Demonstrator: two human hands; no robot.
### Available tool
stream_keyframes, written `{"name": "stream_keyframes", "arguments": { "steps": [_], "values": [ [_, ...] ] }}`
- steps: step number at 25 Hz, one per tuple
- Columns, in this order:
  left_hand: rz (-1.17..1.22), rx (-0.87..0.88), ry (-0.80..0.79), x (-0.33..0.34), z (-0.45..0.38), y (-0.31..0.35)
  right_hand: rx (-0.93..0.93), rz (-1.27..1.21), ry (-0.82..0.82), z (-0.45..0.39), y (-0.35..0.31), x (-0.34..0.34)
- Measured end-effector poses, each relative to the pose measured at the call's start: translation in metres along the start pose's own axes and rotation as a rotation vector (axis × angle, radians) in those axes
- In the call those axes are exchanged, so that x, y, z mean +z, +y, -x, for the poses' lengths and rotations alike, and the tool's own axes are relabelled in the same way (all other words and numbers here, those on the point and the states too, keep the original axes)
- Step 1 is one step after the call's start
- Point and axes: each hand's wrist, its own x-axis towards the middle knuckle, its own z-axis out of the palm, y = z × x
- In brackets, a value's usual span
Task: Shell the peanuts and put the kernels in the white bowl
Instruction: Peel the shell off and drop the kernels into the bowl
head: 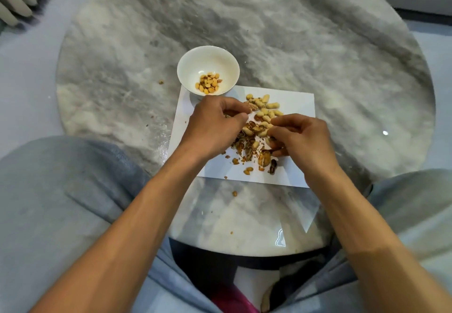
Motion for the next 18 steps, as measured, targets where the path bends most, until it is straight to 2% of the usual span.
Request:
{"name": "stream_keyframes", "arguments": {
  "steps": [4,7,12,16,18],
  "values": [
    [-0.178,0.062,0.087,-0.006,-0.003,-0.003,-0.244,0.376,0.205,0.002,-0.001,-0.038],
    [-0.196,0.074,0.111,-0.006,-0.005,-0.003,-0.282,0.607,0.287,0.005,-0.001,-0.066],
    [-0.294,0.054,0.059,-0.003,-0.003,-0.005,-0.228,0.739,0.075,0.003,0.012,-0.053],
    [-0.348,0.058,0.052,0.0,-0.004,-0.007,-0.435,0.739,-0.25,0.024,0.02,-0.014],
    [-0.343,0.065,0.055,0.0,-0.005,-0.007,-0.527,0.826,-0.317,0.029,0.03,0.004]
  ]
}}
